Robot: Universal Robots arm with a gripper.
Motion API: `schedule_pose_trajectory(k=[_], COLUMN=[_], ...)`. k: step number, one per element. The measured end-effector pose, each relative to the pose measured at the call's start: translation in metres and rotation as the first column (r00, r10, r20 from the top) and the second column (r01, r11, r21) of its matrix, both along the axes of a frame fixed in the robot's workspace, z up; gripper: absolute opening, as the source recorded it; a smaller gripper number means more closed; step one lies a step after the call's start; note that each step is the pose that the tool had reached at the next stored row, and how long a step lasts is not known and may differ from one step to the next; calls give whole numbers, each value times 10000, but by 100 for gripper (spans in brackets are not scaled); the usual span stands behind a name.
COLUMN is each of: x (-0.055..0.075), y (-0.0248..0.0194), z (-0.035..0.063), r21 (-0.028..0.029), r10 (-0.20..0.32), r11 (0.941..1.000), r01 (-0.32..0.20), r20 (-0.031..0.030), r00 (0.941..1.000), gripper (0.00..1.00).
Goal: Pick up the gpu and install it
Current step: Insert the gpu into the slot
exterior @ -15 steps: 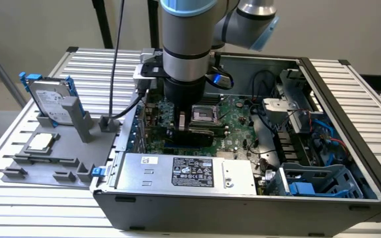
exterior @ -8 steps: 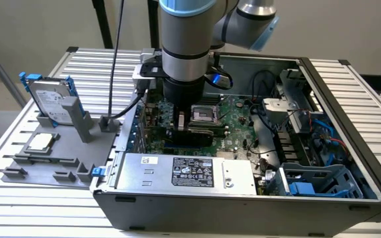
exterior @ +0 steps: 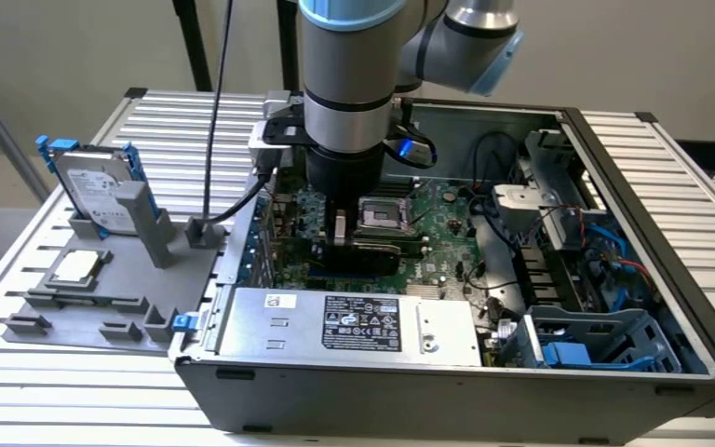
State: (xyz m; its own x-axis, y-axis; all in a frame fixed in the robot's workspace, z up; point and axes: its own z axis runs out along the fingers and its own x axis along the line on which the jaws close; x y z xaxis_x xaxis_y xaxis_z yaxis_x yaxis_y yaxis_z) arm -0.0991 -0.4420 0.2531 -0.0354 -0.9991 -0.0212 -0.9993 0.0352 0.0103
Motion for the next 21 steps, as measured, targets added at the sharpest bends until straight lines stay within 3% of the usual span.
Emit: schedule_pose_trajectory(k=[21], x=[-17], y=[8], z=[-3], r21=[0], r10=[-57], r11=[10000], r01=[57], r20=[1], r00=[10000], gripper=[27])
